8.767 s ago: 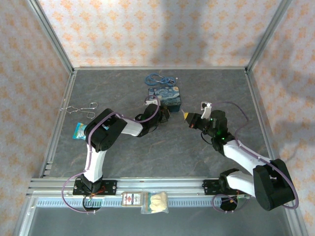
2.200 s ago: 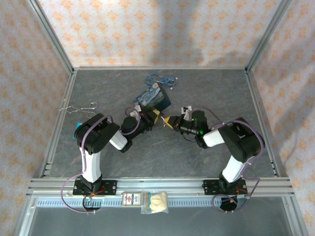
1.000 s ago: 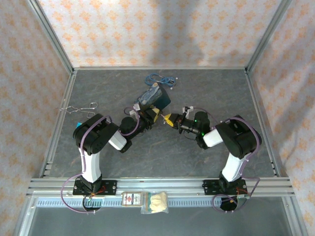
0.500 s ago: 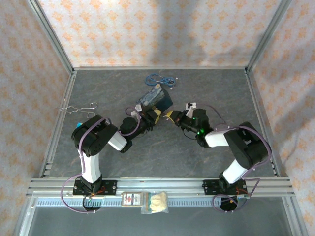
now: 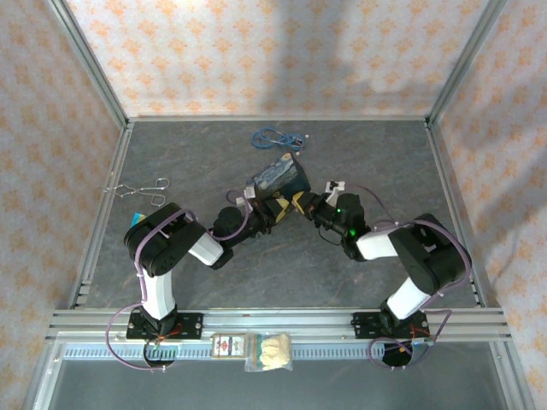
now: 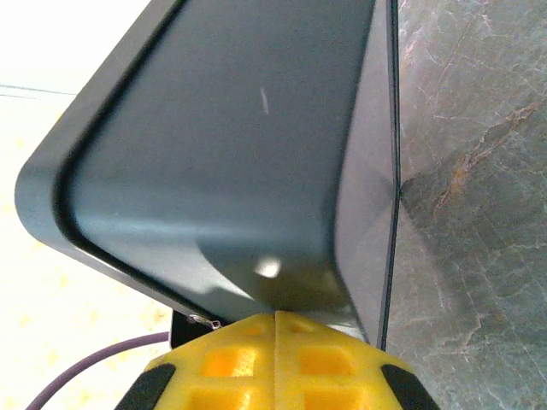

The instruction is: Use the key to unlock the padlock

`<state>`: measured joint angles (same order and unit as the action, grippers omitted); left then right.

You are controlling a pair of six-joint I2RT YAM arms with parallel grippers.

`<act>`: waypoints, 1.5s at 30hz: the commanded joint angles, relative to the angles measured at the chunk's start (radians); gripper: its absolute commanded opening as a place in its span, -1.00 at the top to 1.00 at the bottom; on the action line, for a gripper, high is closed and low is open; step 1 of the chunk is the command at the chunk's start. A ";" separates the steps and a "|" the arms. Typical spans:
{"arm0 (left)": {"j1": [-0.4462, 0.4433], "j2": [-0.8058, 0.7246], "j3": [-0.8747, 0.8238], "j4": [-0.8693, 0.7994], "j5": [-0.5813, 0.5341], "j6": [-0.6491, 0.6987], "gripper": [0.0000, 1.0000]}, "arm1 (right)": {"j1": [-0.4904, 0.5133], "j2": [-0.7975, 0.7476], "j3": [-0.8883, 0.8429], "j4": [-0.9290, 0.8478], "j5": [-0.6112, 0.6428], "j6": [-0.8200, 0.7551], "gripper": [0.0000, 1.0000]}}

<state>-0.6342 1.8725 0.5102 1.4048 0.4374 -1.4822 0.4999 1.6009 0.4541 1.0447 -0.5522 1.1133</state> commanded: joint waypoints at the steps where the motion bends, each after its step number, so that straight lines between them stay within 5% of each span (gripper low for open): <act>1: -0.015 -0.026 -0.025 -0.028 -0.002 0.023 1.00 | 0.023 -0.053 -0.005 -0.003 0.004 -0.031 1.00; 15: 0.023 -0.190 -0.065 -0.402 -0.304 0.166 1.00 | 0.006 -0.093 -0.049 -0.094 -0.008 -0.078 1.00; 25: 0.019 -0.149 0.041 -0.623 -0.300 0.224 1.00 | 0.015 -0.171 -0.039 -0.234 0.083 -0.188 1.00; 28: 0.018 -0.135 0.057 -0.639 -0.288 0.230 0.81 | 0.023 -0.203 -0.031 -0.291 0.142 -0.231 1.00; 34: 0.017 -0.198 0.058 -0.704 -0.257 0.265 0.07 | 0.027 -0.226 -0.006 -0.352 0.189 -0.263 1.00; 45: -0.062 -0.426 0.043 -0.665 -0.204 0.284 -0.05 | 0.066 -0.202 0.055 -0.285 0.289 -0.123 1.00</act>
<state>-0.6708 1.4548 0.5465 0.7162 0.2203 -1.2201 0.5518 1.3956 0.4904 0.7033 -0.3450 0.9157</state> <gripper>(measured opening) 0.526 0.045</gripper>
